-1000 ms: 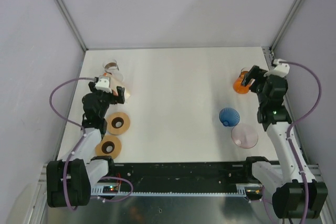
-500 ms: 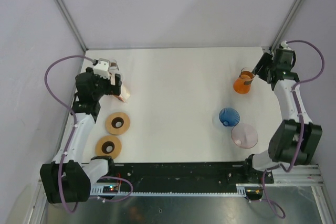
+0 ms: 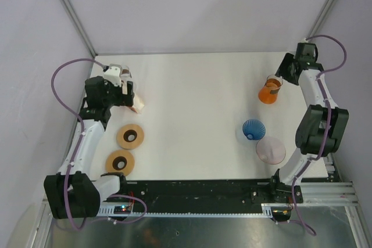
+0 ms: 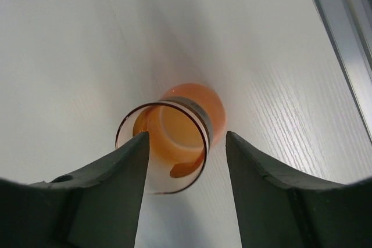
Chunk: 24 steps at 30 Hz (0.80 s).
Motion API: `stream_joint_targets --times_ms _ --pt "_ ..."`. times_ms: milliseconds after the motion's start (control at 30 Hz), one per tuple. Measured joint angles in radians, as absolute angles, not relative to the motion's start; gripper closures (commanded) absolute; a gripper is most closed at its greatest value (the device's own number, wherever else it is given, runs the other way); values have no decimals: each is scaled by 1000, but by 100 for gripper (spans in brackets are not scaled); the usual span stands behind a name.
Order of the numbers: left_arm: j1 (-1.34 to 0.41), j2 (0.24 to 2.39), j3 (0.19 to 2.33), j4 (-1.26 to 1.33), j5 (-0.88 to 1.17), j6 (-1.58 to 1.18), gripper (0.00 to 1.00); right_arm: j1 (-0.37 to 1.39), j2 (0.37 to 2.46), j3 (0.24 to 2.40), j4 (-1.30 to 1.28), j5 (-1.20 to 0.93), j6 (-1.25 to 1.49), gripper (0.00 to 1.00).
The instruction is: Place the coffee filter in the dripper
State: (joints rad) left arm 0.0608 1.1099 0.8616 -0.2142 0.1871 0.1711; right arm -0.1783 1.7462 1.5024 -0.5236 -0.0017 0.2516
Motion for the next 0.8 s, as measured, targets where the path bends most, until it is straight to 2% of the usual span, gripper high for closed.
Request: stream_joint_targets --times_ms 200,433,467,800 --pt "61 1128 863 -236 178 165 0 -126 1830 1553 -571 70 224 54" --pt "61 1135 868 -246 179 164 0 -92 1851 1554 -614 145 191 95" --pt "61 1139 868 -249 183 164 0 -89 1851 1554 -616 152 188 97" --pt "61 1145 880 -283 227 160 0 21 1851 1564 -631 165 163 100"
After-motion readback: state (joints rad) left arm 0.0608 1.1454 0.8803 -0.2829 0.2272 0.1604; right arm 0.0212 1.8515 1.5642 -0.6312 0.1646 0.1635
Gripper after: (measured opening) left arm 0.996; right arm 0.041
